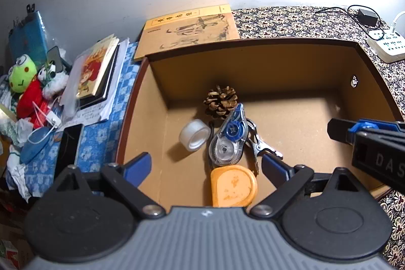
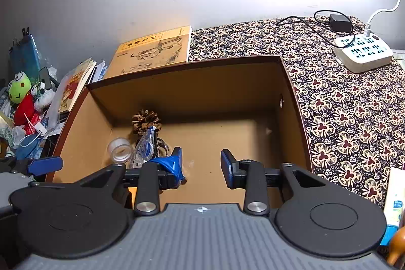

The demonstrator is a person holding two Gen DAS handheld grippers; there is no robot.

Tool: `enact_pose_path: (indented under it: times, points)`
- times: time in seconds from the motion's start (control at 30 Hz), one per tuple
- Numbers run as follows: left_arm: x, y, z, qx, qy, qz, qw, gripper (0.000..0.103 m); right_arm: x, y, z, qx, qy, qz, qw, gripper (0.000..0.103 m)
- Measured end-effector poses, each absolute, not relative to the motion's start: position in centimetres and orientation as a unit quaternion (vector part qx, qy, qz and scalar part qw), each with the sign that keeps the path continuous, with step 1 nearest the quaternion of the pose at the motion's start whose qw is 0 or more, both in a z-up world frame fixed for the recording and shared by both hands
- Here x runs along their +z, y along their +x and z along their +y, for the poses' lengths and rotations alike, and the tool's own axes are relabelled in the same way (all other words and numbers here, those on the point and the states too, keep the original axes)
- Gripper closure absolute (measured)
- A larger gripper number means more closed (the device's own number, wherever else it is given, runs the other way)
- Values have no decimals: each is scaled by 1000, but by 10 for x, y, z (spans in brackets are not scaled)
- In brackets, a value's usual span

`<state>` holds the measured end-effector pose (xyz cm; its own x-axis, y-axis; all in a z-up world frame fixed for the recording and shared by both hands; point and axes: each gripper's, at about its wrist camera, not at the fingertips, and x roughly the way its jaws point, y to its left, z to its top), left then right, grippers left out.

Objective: Organize rigid objects

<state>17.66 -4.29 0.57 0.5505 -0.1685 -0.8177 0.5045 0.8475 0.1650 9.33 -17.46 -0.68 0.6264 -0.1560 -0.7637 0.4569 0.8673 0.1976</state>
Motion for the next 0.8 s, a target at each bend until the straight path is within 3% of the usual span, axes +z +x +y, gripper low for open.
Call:
enact_pose_path:
  times: [0.8]
  points:
    - [40, 105, -13, -141, 181, 395, 890, 9, 23, 40, -158, -130, 207, 375, 894, 86]
